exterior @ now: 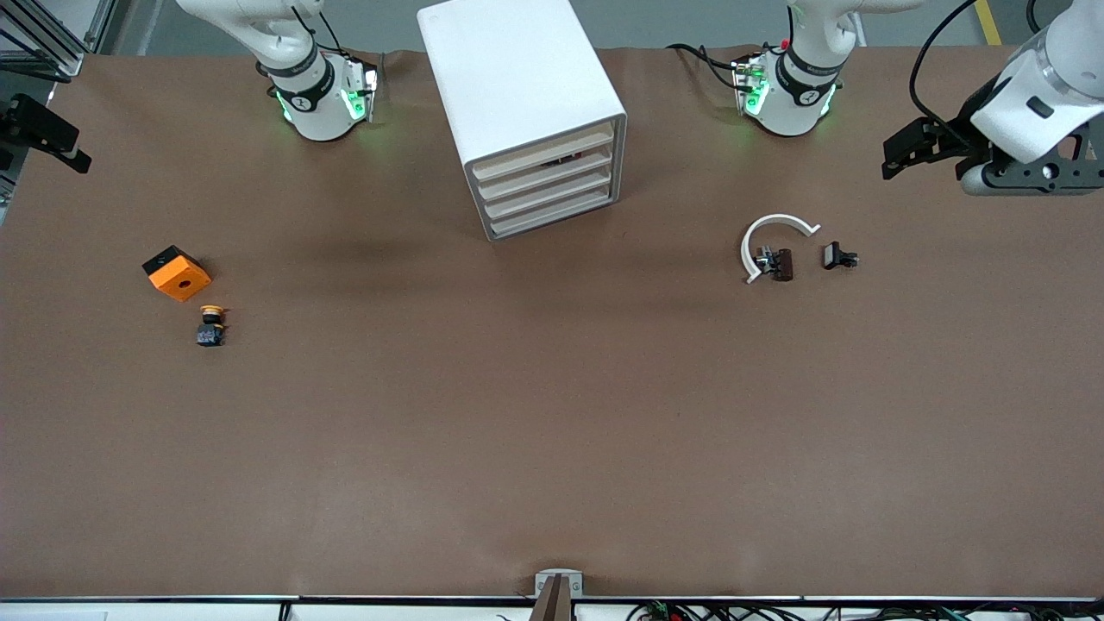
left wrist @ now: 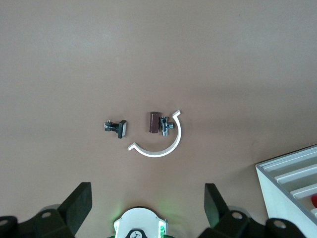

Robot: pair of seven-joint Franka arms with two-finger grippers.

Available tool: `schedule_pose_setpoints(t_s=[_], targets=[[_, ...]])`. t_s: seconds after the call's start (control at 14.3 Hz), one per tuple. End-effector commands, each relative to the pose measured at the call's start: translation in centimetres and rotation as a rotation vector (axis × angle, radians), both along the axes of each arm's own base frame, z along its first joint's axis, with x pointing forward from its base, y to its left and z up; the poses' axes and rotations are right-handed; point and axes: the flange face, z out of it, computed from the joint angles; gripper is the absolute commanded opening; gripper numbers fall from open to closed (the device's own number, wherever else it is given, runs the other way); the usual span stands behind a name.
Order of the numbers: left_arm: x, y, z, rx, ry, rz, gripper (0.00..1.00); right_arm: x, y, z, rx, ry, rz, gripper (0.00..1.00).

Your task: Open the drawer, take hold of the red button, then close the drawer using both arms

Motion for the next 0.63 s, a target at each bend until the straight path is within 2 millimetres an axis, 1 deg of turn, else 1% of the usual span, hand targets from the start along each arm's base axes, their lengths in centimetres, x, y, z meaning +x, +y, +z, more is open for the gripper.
schedule_pose_setpoints(t_s=[0.0, 0.14, 0.35, 0.56], targets=[[1.1, 0.2, -1.7, 0.027, 0.062, 0.033, 1.00, -0.7, 0.2, 0.2, 0.000, -0.009, 0.014, 1.00], [2.3, 0.1, -4.0, 0.036, 0.107, 0.069, 1.00, -0.6, 0.2, 0.1, 0.000, -0.006, 0.014, 1.00], [4.4, 0.0, -8.3, 0.038, 0.172, 0.070, 1.00, -0.7, 0.3, 0.2, 0.000, -0.009, 0.015, 1.00], [6.8, -0.3, -13.2, 0.036, 0.199, 0.074, 1.00, -0.7, 0.3, 0.2, 0.000, -0.006, 0.017, 1.00]])
